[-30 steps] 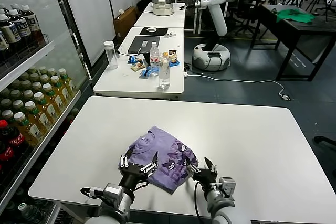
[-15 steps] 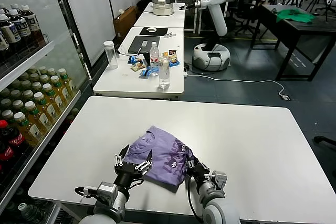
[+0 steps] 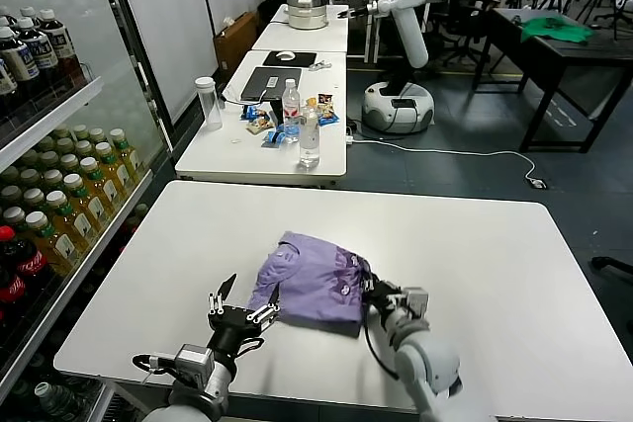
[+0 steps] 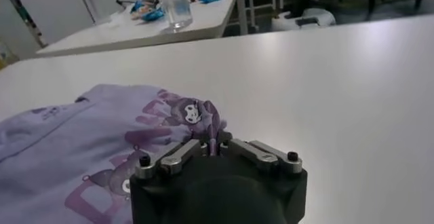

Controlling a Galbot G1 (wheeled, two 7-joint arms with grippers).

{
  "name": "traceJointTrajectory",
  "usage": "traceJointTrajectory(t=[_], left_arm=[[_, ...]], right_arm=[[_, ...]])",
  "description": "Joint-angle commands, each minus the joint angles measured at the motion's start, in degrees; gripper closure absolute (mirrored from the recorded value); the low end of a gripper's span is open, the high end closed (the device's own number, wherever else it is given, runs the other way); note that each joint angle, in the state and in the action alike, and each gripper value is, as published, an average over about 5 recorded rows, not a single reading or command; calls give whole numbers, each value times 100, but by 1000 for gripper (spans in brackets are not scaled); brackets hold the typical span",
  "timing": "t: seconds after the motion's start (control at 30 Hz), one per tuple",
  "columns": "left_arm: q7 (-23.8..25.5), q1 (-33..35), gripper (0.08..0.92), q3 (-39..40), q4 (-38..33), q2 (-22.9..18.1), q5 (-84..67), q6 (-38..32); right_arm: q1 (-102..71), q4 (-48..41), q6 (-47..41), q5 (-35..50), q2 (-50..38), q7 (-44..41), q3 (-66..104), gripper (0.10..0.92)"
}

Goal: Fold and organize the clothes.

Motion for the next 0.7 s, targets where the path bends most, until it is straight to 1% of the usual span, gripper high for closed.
traceJointTrajectory(t=[0.03,0.2,0.27,0.37,0.47,0.53,0.63,0.7], left_arm=[[14,70,177,-63,-28,-13,-4,-3],[27,73,177,-104,-35,-15,-9,3],[30,61,177,-106,-28,-20,-10,4],[32,37,177,-96,-17,-41,-11,3],[37,19,177,-92,-15,-59,-15,-2],[43,9,177,-105,-8,-56,-28,-9],[58,-14,177,-143,10,-34,-57,-28],[74,-29,177,-165,17,-20,-71,-45]], right_arm=[[1836,-1503,-243,-633,-773,-976,-270,867],[2043,-1868,-224,-972,-791,-1210,-283,866],[2041,-1918,-132,-1057,-795,-1208,-247,851],[1893,-1808,318,-1117,-819,-1091,-154,785],[1503,-1251,1021,-1115,-894,-929,31,699],[1057,-643,1406,-1142,-961,-825,229,638],[165,335,1691,-1257,-1013,-690,644,552],[-501,979,1728,-1379,-1002,-672,981,500]])
